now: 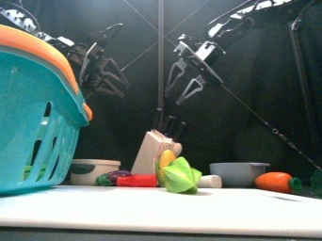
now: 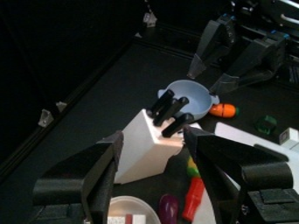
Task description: Grab cleaver handle
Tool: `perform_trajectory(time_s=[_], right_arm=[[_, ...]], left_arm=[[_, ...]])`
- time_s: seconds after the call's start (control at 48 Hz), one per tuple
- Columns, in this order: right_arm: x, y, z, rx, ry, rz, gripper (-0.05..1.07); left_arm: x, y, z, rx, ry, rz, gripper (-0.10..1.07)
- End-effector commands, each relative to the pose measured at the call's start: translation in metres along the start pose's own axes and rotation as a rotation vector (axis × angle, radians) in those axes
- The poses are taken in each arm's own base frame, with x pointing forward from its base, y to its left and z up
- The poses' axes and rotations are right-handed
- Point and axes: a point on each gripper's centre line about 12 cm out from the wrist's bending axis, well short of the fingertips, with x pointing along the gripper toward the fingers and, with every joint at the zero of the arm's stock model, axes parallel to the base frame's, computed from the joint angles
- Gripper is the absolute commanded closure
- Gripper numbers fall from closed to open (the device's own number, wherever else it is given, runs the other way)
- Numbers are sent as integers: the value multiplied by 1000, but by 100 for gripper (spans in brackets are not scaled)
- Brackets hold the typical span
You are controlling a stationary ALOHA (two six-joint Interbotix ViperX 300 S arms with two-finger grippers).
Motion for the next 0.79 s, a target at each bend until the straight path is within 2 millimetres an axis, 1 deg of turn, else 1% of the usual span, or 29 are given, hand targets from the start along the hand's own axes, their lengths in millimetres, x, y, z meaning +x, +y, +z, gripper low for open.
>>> perform_trajectory(time_s=[0.0,0.167,0.25,0.458,0.625,0.771], right_arm=[[0,10,19,21,-33,-2,17],[12,10,18,17,-17,-57,17],[13,15,13,8,-6,-65,17],[13,14,4,-1,21,-98,17],[18,21,-3,-20,32,-91,17],[23,25,-4,-29,35,-93,17]], left_arm=[[-7,0,-1,7,-12,-2,6],[-20,-2,-3,8,-38,-8,6],[-25,-1,-4,4,-45,-4,6],[-27,1,-7,-10,-43,2,6],[-27,1,-9,-34,-39,3,6],[-27,1,-11,-45,-34,2,6]])
